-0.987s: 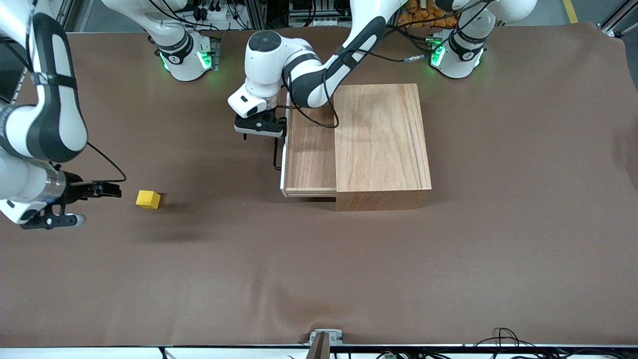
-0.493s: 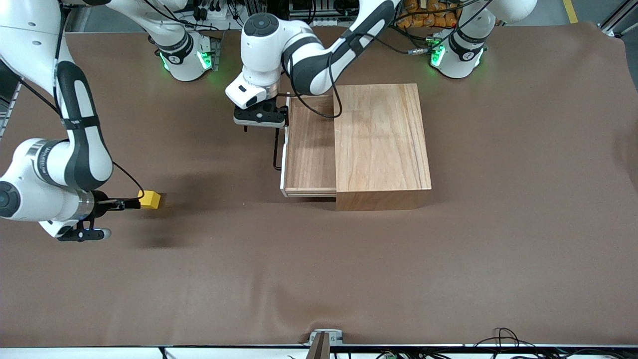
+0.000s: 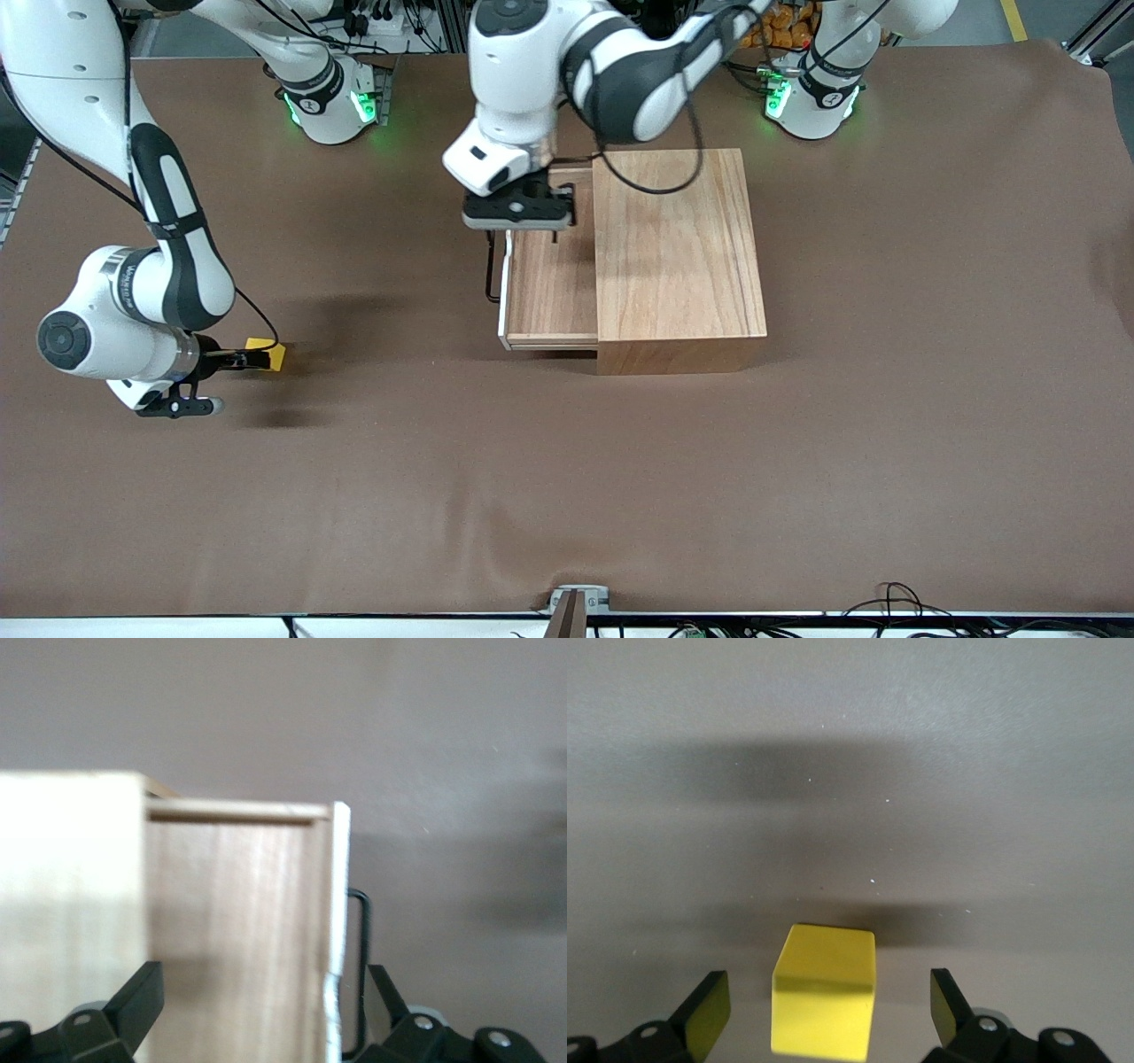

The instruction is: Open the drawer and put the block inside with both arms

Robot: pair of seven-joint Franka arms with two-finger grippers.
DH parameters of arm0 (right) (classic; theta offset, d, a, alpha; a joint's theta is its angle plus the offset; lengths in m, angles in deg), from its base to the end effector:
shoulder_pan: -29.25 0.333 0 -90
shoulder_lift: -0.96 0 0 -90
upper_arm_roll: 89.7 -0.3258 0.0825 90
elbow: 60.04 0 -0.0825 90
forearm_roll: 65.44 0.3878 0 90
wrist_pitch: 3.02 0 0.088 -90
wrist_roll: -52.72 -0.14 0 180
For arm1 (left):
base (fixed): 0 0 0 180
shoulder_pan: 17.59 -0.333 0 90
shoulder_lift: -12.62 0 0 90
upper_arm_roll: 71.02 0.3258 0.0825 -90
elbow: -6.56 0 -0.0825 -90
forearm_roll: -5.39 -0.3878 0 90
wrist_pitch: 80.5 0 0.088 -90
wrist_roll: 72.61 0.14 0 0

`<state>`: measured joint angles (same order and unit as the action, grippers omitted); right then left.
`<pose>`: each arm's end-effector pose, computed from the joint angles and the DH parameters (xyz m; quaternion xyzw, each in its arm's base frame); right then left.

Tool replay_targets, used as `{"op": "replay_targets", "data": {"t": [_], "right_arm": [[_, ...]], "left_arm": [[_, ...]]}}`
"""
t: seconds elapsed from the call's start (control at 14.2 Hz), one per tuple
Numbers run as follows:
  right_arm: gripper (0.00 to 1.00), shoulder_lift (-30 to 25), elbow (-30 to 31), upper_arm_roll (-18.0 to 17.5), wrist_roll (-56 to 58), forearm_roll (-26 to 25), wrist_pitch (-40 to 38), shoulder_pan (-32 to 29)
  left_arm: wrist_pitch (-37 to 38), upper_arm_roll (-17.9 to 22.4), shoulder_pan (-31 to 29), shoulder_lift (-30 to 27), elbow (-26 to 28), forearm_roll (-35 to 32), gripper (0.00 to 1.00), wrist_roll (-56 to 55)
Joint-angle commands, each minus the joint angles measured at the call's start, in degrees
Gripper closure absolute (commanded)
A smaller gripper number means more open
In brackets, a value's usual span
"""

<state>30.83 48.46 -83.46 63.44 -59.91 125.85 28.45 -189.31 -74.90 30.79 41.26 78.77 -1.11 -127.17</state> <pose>0.6134 -0.0695 0.1885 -0.9967 -0.0037 0.0785 0.0198 0.4651 -0.5649 0.4619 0.9967 0.0108 0.0729 0.0329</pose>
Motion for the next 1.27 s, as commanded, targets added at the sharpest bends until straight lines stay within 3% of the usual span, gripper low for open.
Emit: {"op": "replay_targets", "data": {"t": [0.0, 0.28, 0.49, 0.56, 0.63, 0.92, 1.2], "right_arm": [[0.0, -1.3, 4.2, -0.5, 0.9, 1.2, 3.9, -0.3], [0.0, -1.2, 7.1, -0.5, 1.0, 1.2, 7.6, 0.0], [0.75, -1.2, 7.9, -0.6, 1.0, 1.2, 8.7, 0.4], [0.92, -1.2, 7.9, -0.6, 0.9, 1.2, 8.7, 0.3], [0.99, -1.2, 7.9, -0.6, 1.0, 1.2, 8.5, 0.4], [1.0, -2.0, 7.7, -0.5, 2.1, 1.2, 7.7, 1.0], [1.0, -4.5, 5.0, -0.7, 7.0, 2.4, 0.5, 0.5]], "left_arm": [[3.0, -0.3, -4.6, -4.1, 2.0, 1.1, 0.0, 1.6], [6.1, -0.6, -11.4, -7.3, 2.0, 1.2, 0.0, 7.3], [10.4, -0.6, -16.6, -9.9, 1.9, 2.2, 0.0, 16.7], [12.0, -0.7, -19.3, -10.9, 1.9, 3.5, 0.0, 19.7], [13.3, -0.7, -21.7, -11.7, 1.9, 4.7, 0.0, 23.0], [18.7, -0.6, -28.5, -14.6, 1.8, 5.4, 0.0, 34.4], [23.4, -0.4, -35.3, -17.6, 1.8, 5.8, 0.0, 45.1]]}}
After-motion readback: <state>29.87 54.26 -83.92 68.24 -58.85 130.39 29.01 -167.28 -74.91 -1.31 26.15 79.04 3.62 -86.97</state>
